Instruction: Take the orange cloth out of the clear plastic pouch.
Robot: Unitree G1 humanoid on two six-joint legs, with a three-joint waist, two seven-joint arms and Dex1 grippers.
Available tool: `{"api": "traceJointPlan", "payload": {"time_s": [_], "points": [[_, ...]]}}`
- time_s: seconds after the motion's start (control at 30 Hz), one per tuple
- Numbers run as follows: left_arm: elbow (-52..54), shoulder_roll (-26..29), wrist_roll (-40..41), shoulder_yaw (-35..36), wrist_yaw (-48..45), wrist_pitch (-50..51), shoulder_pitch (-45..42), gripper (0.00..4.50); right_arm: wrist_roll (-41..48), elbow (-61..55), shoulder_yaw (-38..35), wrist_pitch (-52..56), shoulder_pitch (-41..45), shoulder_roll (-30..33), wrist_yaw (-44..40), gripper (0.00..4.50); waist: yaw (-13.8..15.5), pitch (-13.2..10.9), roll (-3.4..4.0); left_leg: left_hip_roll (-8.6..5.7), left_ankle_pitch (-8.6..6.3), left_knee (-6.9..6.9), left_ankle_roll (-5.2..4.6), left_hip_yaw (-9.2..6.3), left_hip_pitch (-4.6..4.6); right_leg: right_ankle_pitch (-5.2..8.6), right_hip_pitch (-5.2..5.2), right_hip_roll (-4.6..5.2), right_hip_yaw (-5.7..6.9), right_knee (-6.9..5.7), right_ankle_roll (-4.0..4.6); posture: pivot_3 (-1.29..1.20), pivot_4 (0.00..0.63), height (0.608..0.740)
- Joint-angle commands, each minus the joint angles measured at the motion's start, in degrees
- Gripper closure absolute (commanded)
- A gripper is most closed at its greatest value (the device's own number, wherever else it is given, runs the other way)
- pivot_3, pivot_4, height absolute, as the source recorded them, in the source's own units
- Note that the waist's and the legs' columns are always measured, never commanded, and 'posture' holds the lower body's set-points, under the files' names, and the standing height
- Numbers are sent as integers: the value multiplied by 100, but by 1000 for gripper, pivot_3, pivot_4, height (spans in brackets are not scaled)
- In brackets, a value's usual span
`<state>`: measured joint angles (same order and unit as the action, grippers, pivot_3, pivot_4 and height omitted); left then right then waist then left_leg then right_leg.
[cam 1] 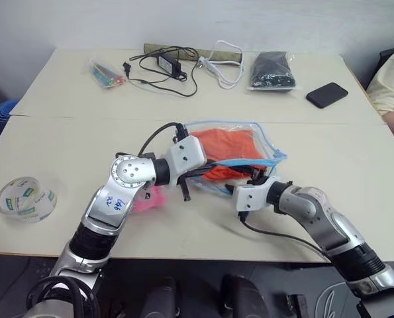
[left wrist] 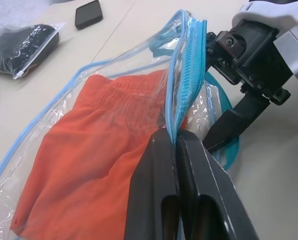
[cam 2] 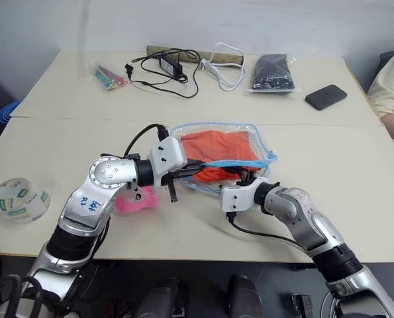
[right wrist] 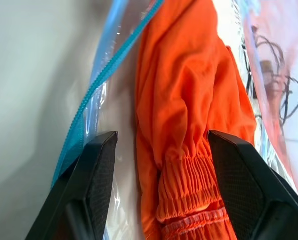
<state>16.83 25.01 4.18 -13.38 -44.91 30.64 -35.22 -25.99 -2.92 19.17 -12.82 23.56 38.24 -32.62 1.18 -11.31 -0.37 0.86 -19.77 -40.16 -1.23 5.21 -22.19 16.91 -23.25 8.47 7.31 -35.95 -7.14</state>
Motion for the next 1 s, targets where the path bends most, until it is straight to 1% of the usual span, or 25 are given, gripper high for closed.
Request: {"api": "traceJointPlan", "payload": {"time_s": [0.03,0.17,0.27,0.4,0.5,0.57,0.63,0.7,0.77,0.87,1.0], "points": [[78,-59,203,186,44,30,-203,4500,-217,162,126,-149,146,-53,-28,1511,-5,0,0,0,0,0,0,0,0,0,0,0,0,0,0,0,150,740],[118,-128,280,196,99,137,-230,4500,-460,734,309,-58,634,-532,163,1511,-59,0,0,2,1,0,2,0,2,0,0,-2,0,-3,0,0,150,740],[91,-139,266,167,114,113,-202,4500,-467,1317,321,-31,932,-881,375,1511,-118,0,0,3,2,4,4,-1,2,1,1,-2,3,-2,2,0,150,740],[54,-140,271,150,136,108,-211,4500,-546,2116,378,-135,1325,-1170,644,1511,-129,0,0,5,3,3,3,-3,2,1,1,-1,1,-3,2,0,150,740],[55,-133,279,161,159,117,-201,4500,-523,2426,413,-272,1439,-1229,695,2066,-123,0,0,8,4,3,4,-4,2,1,2,0,2,-3,2,0,150,740],[55,-120,277,178,181,118,-172,4500,-475,2534,413,-353,1437,-1214,654,2674,-124,0,0,9,4,3,3,-3,2,1,2,2,1,-2,2,0,150,740],[52,-104,271,191,209,113,-129,4500,-448,2596,391,-433,1407,-1151,621,3406,-124,0,0,9,4,3,3,-4,2,1,2,2,2,-3,1,0,150,740],[47,-103,275,207,240,122,-100,4500,-395,2604,358,-495,1370,-1094,559,4044,-126,0,1,8,4,3,3,-4,2,1,2,2,2,-3,1,0,150,740],[31,-205,388,308,321,240,-84,4500,-304,2520,335,-622,1308,-1032,463,4485,-124,1,1,9,4,3,3,-5,3,1,4,2,1,-3,1,0,150,740],[-99,-416,514,504,552,366,-132,4500,-157,2254,301,-780,1200,-960,343,4485,-107,1,1,16,4,2,2,-7,2,1,9,6,7,0,1,0,150,740],[-256,-546,519,500,700,333,-200,4500,-186,1710,304,-794,1081,-917,311,4485,-122,1,1,13,4,5,2,-7,2,1,12,5,10,2,1,0,150,740]]}}
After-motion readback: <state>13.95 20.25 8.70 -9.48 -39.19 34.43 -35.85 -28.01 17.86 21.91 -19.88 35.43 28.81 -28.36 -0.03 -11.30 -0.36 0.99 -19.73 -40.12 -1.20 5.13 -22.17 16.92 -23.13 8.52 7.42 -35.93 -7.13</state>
